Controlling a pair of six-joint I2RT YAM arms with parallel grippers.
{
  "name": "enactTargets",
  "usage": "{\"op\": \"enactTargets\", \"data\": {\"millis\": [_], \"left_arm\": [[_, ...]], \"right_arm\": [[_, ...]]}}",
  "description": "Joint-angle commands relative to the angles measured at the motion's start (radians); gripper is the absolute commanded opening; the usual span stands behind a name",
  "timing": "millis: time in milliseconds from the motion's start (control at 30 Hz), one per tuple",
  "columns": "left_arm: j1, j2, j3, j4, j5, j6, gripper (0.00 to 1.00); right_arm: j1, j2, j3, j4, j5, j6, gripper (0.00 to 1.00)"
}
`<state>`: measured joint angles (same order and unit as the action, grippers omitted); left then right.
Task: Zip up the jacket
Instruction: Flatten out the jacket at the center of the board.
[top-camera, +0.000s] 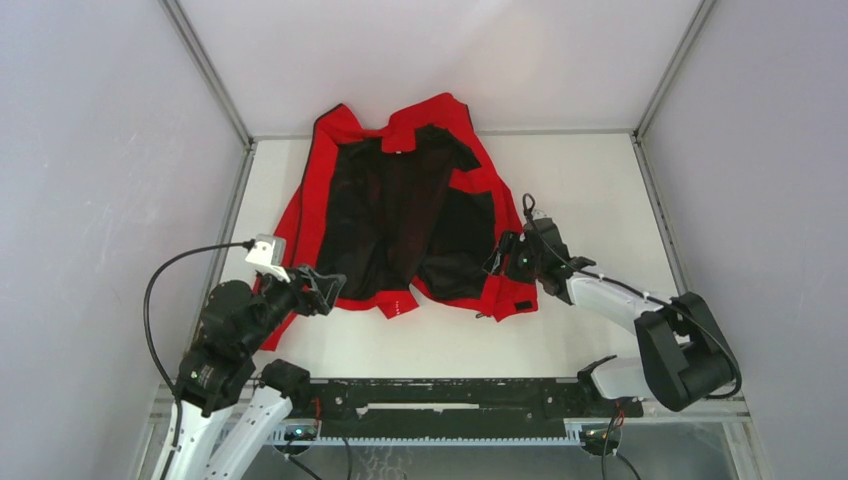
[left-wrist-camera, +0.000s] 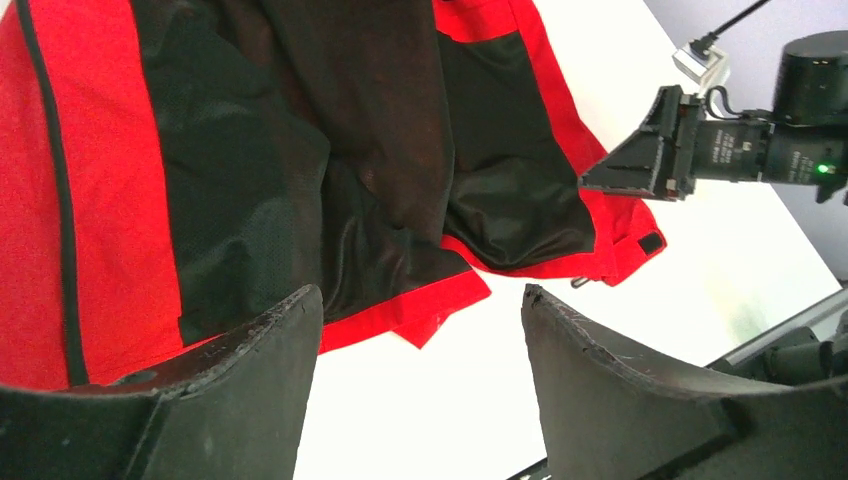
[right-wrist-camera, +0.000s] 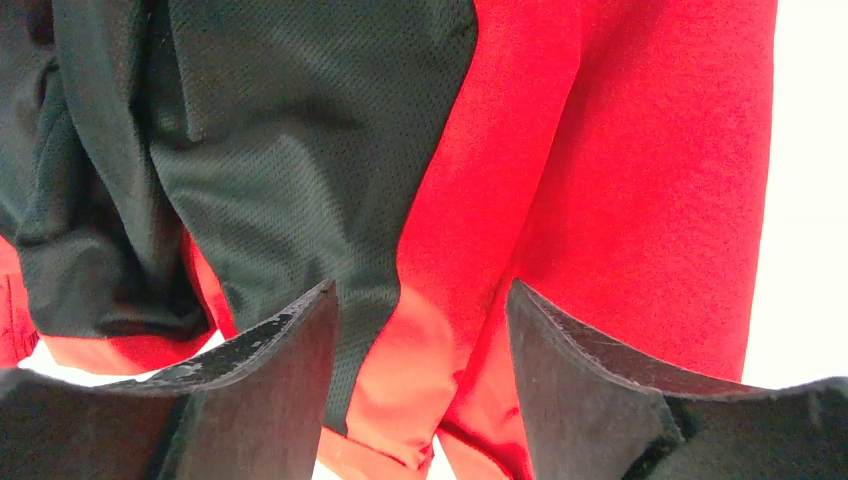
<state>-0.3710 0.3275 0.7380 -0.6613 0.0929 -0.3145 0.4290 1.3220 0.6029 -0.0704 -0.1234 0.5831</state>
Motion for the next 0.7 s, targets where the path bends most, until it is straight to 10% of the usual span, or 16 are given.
{"op": "enactTargets", "data": {"millis": [0, 300, 667], "left_arm": [[0.0, -0.016, -0.019, 0.062, 0.043, 0.002, 0.77], [0.0, -0.06, -0.035, 0.069, 0.03, -0.007, 0.79], [-0.005, -0.076, -0.035, 0.066, 0.012, -0.011, 0.79]], "right_arm": [[0.002, 0.051, 0.011, 0.136, 0.027, 0.037, 0.66], [-0.029, 0.049, 0.024, 0.137, -0.001, 0.023, 0.01], [-0.18, -0.31, 0.154, -0.254, 0.293, -0.168, 0.0]]}}
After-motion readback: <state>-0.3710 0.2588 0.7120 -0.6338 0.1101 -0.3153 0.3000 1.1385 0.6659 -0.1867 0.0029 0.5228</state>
